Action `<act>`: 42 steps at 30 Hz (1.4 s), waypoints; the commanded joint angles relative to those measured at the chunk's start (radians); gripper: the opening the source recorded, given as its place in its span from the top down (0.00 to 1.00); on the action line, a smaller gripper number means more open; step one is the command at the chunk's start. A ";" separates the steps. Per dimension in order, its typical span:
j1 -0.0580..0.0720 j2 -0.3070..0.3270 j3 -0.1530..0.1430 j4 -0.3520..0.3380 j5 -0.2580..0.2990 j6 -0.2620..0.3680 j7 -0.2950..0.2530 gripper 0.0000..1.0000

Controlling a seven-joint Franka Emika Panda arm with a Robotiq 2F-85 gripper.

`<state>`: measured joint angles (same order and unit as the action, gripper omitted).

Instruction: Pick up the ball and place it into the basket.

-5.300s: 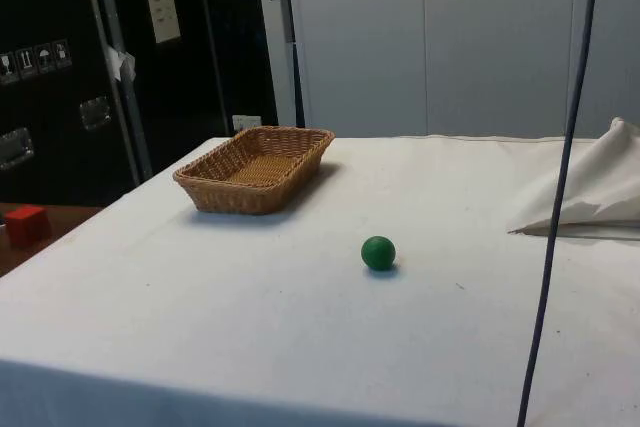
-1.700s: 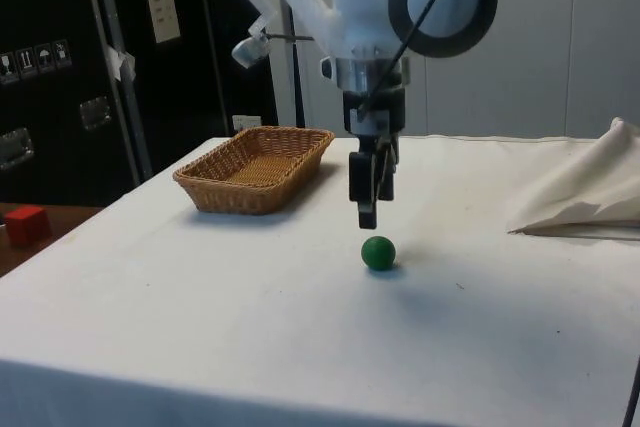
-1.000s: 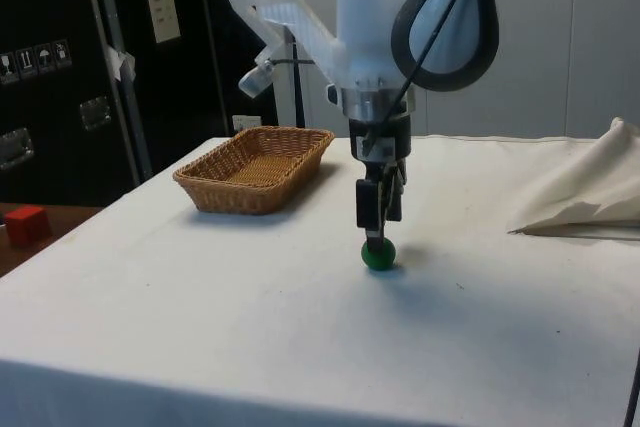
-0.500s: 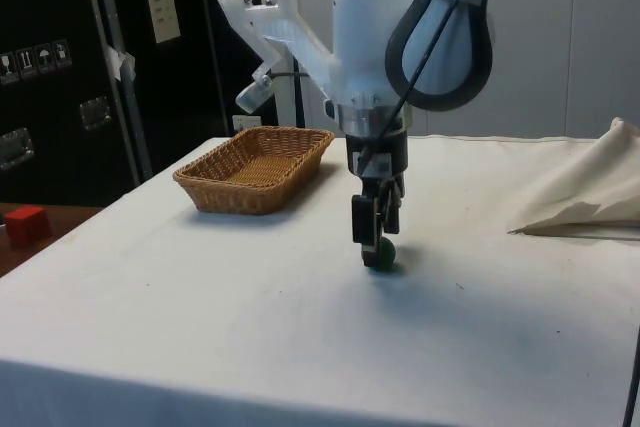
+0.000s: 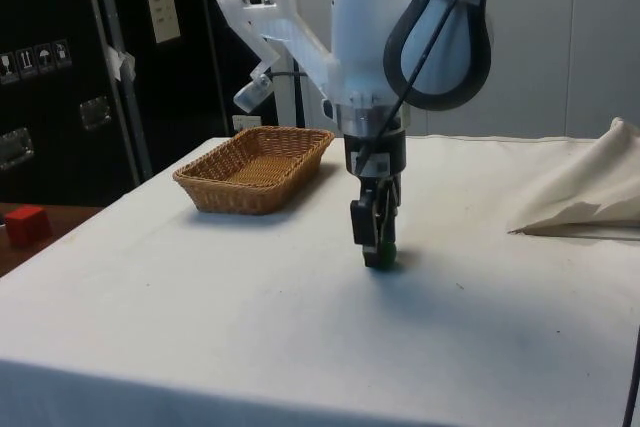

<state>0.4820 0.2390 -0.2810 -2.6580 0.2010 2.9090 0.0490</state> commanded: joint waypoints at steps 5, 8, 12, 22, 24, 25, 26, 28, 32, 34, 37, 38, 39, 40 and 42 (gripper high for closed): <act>0.001 0.002 0.002 0.003 0.002 -0.001 0.003 0.92; 0.001 0.002 0.002 0.003 0.001 -0.001 0.004 1.00; 0.002 0.003 0.002 0.003 0.001 -0.002 0.004 1.00; 0.005 -0.071 -0.021 -0.004 -0.037 -0.051 0.010 1.00; -0.002 -0.073 -0.006 -0.003 -0.014 -0.048 -0.002 1.00; 0.003 -0.087 -0.022 -0.005 -0.043 -0.062 0.011 1.00; 0.000 -0.106 -0.023 -0.005 -0.051 -0.078 0.012 1.00; -0.002 -0.115 -0.023 -0.006 -0.057 -0.086 0.014 1.00; -0.008 -0.165 -0.026 -0.004 -0.081 -0.133 0.018 1.00; -0.011 -0.182 -0.027 -0.003 -0.088 -0.152 0.017 1.00; -0.016 -0.205 -0.030 0.003 -0.102 -0.179 0.015 1.00; -0.017 -0.211 -0.032 0.005 -0.106 -0.187 0.015 1.00; -0.017 -0.217 -0.033 0.008 -0.109 -0.195 0.014 1.00; -0.018 -0.224 -0.035 0.012 -0.113 -0.205 0.013 1.00; -0.021 -0.238 -0.037 0.021 -0.119 -0.223 0.010 1.00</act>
<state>0.4650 0.0040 -0.3140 -2.6450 0.1060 2.7020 0.0470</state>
